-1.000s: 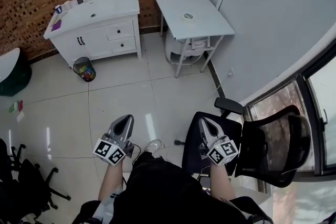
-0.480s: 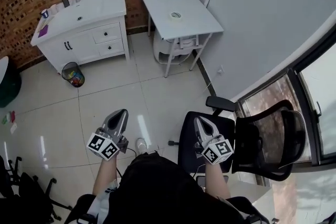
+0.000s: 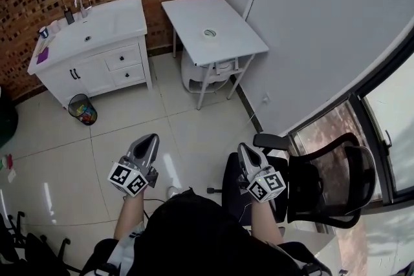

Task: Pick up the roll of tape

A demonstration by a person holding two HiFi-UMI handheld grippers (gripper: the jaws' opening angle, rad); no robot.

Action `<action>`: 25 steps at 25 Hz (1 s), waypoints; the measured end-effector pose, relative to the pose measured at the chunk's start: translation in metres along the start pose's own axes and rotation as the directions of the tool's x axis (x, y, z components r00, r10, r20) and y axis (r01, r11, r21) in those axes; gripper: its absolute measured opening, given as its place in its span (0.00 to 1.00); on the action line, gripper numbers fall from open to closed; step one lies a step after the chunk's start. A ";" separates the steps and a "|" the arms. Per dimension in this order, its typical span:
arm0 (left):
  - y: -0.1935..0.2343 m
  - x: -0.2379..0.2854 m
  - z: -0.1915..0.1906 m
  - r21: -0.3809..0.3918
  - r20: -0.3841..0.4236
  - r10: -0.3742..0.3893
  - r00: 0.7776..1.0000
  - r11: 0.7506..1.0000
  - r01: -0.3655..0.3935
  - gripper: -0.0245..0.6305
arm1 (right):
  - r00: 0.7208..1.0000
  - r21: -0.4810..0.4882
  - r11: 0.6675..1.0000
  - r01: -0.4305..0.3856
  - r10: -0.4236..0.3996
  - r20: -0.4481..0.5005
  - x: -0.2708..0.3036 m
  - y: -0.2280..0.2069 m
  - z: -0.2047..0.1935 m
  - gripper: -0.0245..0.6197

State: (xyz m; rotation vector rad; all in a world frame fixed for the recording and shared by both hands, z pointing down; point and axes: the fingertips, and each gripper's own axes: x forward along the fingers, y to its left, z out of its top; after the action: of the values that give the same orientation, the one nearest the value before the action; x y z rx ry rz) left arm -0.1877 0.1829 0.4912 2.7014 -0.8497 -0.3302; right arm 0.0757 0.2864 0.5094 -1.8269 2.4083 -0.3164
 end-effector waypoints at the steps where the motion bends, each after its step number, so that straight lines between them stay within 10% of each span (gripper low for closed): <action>1: 0.006 0.001 0.000 0.013 -0.005 -0.005 1.000 1.000 0.005 0.04 | 1.000 0.007 1.000 -0.001 0.001 0.000 0.009 0.001 -0.001 0.05; 25: 0.114 -0.006 0.021 0.012 -0.033 0.086 0.996 0.996 -0.086 0.04 | 0.992 0.006 0.994 -0.108 0.108 -0.067 0.148 0.032 -0.011 0.05</action>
State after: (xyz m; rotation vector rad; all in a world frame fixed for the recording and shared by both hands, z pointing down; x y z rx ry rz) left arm -0.2583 0.0929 0.5109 2.6629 -0.9569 -0.2612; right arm 0.0025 0.1535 0.5193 -1.7034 2.5387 -0.3769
